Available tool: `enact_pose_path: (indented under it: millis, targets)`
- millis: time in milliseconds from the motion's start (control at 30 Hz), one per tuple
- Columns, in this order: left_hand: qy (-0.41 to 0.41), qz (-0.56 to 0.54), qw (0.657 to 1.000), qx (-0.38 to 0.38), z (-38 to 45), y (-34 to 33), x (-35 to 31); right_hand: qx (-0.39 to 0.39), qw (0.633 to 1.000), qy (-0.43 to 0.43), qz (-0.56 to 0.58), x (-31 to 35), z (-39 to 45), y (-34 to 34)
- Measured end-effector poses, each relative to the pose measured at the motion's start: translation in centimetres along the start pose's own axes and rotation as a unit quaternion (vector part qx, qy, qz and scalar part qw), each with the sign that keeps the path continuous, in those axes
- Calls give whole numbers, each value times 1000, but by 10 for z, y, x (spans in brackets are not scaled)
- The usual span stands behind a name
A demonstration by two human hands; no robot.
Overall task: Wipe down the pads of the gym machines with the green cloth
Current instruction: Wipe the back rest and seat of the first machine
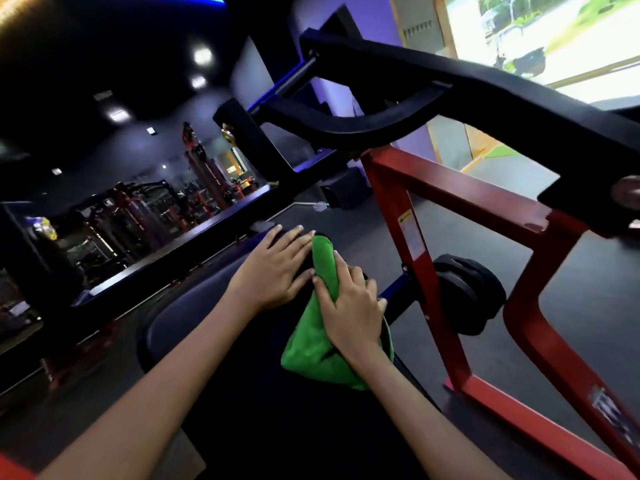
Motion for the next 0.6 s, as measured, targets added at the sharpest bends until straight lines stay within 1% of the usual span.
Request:
enact_pose_path:
  millis: [100,200,333,433,533,600]
  targets:
    - [-20,12,1000,-6,1,4,-3,17,1000,-9,22,0,6,1]
    - [-28,13,1000,3,0,1,-2,13,1000,-12,21,-8,0,3]
    - [-34,9,999,17,0,-2,-1,-2,1000,-13,4,-39,-32,2]
    - [-40,9,999,31,1,-1,0,1,999,-34,16,-55,-40,4]
    - [-55,7,998,43,3,1,2,16,997,-59,46,-43,-22,6]
    - [-64,10,996,61,2,2,-6,15,998,-48,26,-36,-19,5]
Point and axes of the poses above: each hand's wrist, its own z-axis towards the middle knuckle, its own y-axis out of the back of the hand, x = y × z, the point moved 1 cm from there along z, towards the middle knuckle, and after that the axes turned 3 degrees about y, right-handed, at the moved point
